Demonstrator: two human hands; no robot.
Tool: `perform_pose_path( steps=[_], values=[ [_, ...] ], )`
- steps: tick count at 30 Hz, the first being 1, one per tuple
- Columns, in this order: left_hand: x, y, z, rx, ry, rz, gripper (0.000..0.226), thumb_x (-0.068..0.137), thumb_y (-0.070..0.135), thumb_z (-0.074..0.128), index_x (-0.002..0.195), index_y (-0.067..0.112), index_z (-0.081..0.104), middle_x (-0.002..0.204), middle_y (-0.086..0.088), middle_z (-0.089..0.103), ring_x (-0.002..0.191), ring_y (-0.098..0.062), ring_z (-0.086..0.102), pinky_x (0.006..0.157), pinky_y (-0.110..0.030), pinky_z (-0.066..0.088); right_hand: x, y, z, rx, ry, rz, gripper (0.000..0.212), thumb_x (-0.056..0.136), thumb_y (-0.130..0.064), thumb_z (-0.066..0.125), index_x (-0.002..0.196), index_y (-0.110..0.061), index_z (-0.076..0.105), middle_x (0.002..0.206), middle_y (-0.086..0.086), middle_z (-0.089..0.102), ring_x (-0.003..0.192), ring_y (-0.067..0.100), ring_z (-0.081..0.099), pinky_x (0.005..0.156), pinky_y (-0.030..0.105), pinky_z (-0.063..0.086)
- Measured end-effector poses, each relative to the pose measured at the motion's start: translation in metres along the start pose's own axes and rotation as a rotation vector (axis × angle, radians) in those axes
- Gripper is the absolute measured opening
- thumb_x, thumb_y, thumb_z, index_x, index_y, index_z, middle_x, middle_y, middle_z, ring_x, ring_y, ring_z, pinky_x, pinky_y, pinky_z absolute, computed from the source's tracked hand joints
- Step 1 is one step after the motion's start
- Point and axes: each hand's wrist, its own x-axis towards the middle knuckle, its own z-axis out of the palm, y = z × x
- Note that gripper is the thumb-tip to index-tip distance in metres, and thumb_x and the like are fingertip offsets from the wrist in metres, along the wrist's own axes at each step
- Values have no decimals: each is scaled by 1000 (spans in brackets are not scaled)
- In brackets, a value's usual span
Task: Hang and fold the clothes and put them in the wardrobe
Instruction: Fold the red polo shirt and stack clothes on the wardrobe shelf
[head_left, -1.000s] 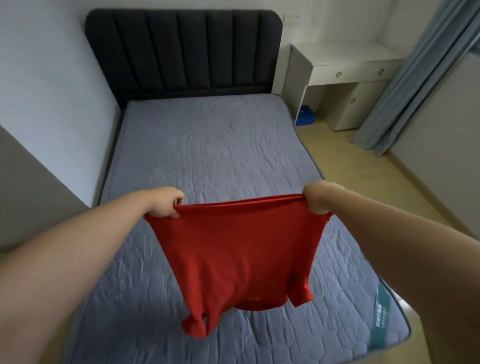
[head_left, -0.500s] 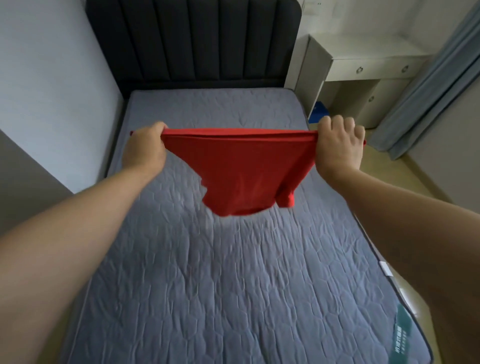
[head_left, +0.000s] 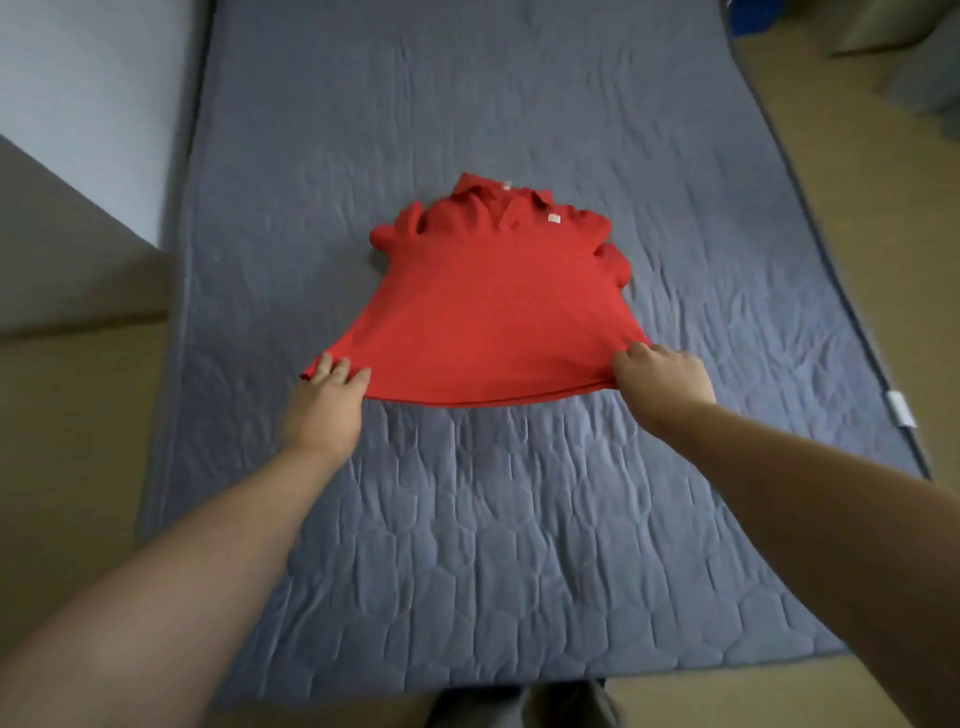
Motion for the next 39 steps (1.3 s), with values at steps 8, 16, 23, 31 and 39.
perform_pose_path(
  steps=[8,16,23,31,39],
  values=[
    [-66,40,207,417,-339,126,55,100,7,34,154,15,32,133,-11,59,124,-30,57,90,-39,53,-55,-60,221,59,-303,-224,31,98,-9,38,122,-20,54,116,4,65,106,33,66,75,41,49],
    [-130,65,263,622,-506,252,38,96,2,36,131,-6,50,121,-13,68,109,-31,69,86,-39,56,-112,-89,279,-7,-490,-362,36,99,-7,38,124,-21,59,122,4,67,111,31,66,83,39,50],
    [-192,80,271,600,-633,365,33,98,3,43,119,11,67,120,-3,69,109,-23,70,83,-36,56,-160,-94,290,-47,-672,-433,38,96,-2,41,123,-20,61,121,3,65,110,29,65,74,37,45],
    [-237,109,285,564,-672,482,35,96,3,43,115,15,70,118,0,70,109,-25,69,80,-37,55,-212,-87,305,-51,-749,-411,35,95,-1,48,125,-17,58,123,4,64,110,29,65,80,41,50],
    [-163,121,275,348,-741,98,36,85,12,55,117,7,70,117,-11,72,107,-29,71,81,-37,58,-166,-73,309,301,-598,-126,25,87,-23,50,110,-23,59,117,8,66,105,33,65,80,39,52]
  ],
)
